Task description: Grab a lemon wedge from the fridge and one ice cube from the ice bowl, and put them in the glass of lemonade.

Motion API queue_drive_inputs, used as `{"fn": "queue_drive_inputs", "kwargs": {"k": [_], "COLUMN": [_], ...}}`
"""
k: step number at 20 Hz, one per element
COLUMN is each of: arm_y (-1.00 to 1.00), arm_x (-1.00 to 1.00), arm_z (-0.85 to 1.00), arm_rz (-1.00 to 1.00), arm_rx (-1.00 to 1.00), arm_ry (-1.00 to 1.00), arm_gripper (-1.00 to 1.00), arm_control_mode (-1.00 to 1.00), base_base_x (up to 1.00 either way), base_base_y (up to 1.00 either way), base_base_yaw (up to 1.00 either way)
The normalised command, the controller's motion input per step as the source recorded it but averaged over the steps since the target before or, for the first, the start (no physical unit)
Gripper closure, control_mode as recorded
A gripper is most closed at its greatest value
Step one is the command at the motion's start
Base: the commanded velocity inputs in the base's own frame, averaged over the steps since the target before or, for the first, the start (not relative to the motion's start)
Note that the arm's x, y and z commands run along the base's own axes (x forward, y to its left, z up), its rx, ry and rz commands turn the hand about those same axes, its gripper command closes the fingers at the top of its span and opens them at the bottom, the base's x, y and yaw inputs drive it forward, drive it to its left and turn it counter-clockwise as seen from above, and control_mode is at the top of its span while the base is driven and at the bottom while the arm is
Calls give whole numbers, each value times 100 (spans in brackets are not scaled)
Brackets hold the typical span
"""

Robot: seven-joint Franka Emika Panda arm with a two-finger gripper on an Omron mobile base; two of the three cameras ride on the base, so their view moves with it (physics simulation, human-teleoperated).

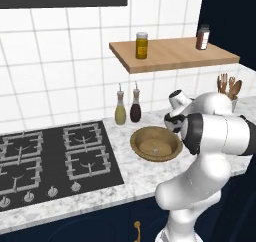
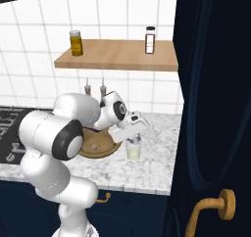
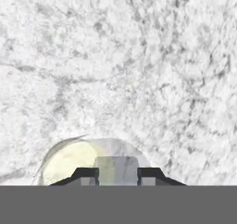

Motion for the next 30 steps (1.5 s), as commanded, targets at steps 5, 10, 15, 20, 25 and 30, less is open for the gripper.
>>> {"fn": "queue_drive_inputs", "kwargs": {"k": [5,10,15,20,25,30], "arm_y": [-10,-7,0,1,7,21], "arm_x": [-4,-44,-37,-6,0,28], "arm_z": [-19,5,18,25,0,0], "arm_rz": [2,0,0,0,0,0], "arm_rx": [0,0,-2,-3,-4,-3], "arm_ry": [0,0,-3,-2,0,0], "arm_gripper": [100,100,100,-100,-100,-100], "arm_control_mode": [-100,-100,-100,-100,-100,-100], "base_base_x": [0,0,0,0,0,0], "base_base_y": [0,0,0,0,0,0], "base_base_yaw": [0,0,0,0,0,0]}}
